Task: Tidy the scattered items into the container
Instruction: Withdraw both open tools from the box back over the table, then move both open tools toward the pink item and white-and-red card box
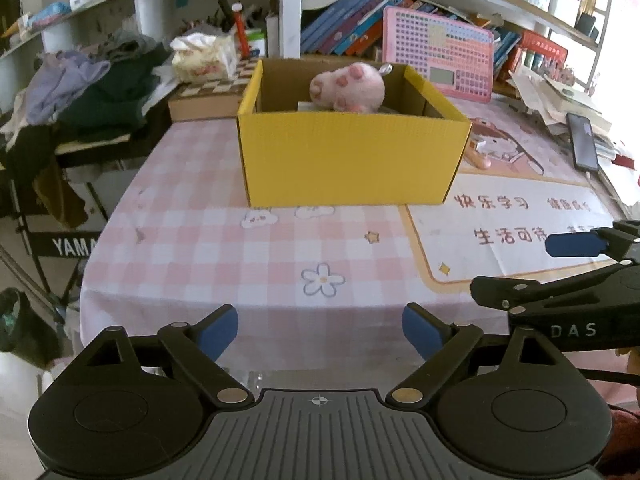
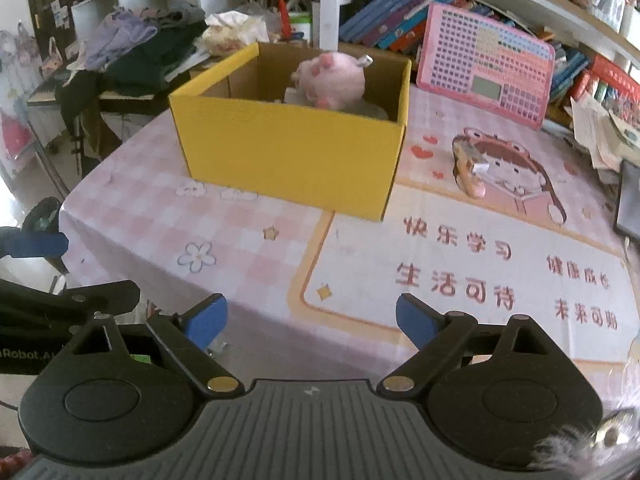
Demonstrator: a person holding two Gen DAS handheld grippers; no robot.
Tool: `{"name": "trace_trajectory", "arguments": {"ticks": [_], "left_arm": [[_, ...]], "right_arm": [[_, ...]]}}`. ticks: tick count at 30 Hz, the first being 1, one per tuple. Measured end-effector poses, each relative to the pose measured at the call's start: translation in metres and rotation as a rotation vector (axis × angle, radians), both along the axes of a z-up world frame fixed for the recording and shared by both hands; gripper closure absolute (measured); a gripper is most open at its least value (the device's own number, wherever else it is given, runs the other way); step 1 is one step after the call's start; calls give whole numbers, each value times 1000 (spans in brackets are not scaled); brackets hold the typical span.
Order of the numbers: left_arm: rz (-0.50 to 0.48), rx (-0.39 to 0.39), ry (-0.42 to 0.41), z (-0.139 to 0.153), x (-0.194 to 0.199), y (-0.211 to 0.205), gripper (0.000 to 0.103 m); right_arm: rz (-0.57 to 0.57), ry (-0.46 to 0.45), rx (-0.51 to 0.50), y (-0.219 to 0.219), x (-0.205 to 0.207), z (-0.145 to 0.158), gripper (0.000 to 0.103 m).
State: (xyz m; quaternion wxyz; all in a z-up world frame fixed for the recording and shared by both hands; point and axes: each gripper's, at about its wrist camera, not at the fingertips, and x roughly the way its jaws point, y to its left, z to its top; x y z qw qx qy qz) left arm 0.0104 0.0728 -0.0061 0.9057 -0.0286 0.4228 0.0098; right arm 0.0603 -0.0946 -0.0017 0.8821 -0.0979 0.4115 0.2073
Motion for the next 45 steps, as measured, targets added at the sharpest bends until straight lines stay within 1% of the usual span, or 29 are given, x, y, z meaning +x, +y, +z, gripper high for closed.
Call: {"name": "trace_trajectory", "arguments": {"ticks": [5,8,16,23,30,36,40,43,45], "left_arm": [[-15,-6,28,-4,1,-3,11],[-30,-2,33,-6,0,-7,8],[-43,-14,56,-11,3,-9,8],[-73,-29,83,-17,12,-19,8],[-152,-37,93,-23,33,-48,8],[-227,-17,80,-22,50,-78,8],[-242,-31,70,-21,64,-94,8],[-251,-39,75,-23,76,-109,8],[-258,-43,78,-25,82,-118,8]], "right_arm": [[-19,14,-10,-4,-4,-2,10],[-28,26,-12,-7,-5,-4,10],[-46,42,-27,-12,-6,-9,10],[-98,59,-30,-26,0,-9,10],[-160,72,-39,-53,11,-15,10],[-233,70,-18,-82,29,-16,11],[-238,57,-18,-97,41,-15,13],[-233,54,-15,-108,52,-14,18],[-231,58,-16,-115,60,-15,18]]}}
